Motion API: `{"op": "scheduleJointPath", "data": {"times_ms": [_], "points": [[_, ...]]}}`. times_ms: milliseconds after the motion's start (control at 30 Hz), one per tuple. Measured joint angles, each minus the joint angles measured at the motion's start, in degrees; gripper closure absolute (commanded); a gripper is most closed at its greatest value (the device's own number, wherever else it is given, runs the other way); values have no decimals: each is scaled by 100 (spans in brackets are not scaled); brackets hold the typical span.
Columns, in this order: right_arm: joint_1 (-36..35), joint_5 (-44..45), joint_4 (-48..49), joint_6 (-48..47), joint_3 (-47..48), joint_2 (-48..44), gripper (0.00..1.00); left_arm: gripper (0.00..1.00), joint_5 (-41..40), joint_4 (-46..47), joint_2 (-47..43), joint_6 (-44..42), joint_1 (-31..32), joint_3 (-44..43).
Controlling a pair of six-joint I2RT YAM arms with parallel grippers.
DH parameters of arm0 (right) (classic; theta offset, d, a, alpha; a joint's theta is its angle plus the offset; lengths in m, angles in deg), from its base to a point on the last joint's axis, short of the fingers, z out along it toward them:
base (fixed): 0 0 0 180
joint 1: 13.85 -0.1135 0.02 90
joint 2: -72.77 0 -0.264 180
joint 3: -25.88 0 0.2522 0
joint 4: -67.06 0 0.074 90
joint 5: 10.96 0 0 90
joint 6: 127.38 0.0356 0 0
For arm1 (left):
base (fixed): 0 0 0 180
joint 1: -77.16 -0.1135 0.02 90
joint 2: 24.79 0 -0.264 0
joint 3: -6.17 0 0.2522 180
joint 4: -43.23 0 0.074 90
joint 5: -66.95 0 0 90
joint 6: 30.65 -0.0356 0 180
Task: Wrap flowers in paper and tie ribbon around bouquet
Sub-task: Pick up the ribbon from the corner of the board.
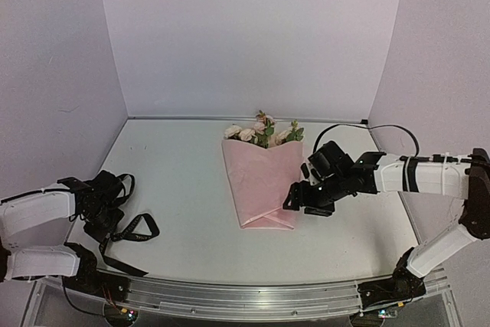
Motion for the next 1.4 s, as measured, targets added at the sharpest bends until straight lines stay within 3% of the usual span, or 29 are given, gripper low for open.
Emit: {"op": "scheduleJointPath", "data": {"times_ms": [333, 400, 500, 600, 733, 1000, 1233, 1400], "points": [[-11, 229, 77, 255, -94, -52, 28, 46, 463, 734, 710, -374, 13, -6], [-13, 334, 90, 327, -94, -52, 30, 57, 631, 978, 846, -566, 15, -53], [-17, 537, 92, 455, -94, -50, 33, 84, 983, 1537, 1160, -820, 15, -154], [-38, 729, 77, 575, -72, -31, 35, 99, 1641, 2442, 1586, -1070, 21, -250], [-244, 1124, -149, 679, 277, 154, 37, 100, 2604, 3393, 2036, -1107, 146, -271], [-962, 1636, -424, 656, 1733, 1171, 37, 100, 3908, 3865, 2403, -1250, 446, -633], [-1411, 1634, -547, 401, 2809, 2024, 31, 100, 4311, 4051, 2162, -1255, 570, -766], [-1640, 1553, -637, 182, 3278, 2433, 30, 100, 4050, 3940, 1840, -1267, 575, -1041]]}}
